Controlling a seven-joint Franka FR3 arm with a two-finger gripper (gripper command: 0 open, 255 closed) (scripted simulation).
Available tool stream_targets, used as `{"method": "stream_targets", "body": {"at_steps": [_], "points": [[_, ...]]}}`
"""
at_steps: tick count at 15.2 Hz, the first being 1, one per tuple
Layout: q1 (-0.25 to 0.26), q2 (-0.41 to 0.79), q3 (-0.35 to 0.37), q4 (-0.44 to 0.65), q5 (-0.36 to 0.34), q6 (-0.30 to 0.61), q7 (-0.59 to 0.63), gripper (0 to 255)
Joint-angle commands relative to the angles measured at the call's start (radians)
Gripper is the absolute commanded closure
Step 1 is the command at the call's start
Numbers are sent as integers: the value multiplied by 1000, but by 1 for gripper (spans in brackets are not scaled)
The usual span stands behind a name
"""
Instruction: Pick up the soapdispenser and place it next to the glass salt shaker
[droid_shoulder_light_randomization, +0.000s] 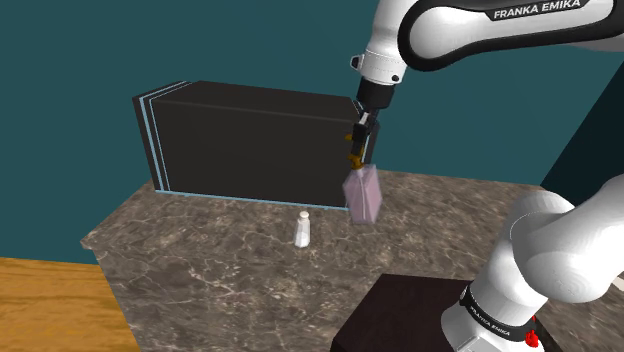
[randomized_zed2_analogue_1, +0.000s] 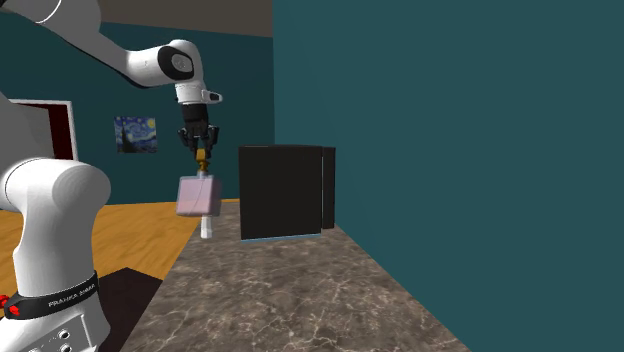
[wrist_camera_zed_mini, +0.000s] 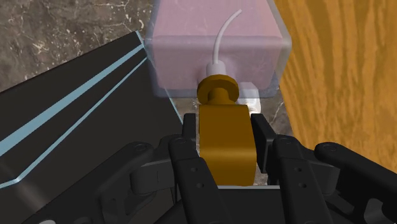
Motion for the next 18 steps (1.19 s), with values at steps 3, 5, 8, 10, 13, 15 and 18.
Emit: {"method": "stream_targets", "body": {"at_steps": [3,5,8,10,13,15,18], "points": [[0,0,1,-54,-1,55,5,255],[0,4,1,-78,-2,82,7,255],[0,10,0,-114,-3,125,9,255],[-1,16,-1,-137,-5,154,10,255],[-1,27,-1,-170,-6,197,13,255],[-2,36,-2,-191,-8,227,14,255],[-3,51,-3,-221,-10,273,17,255]]}}
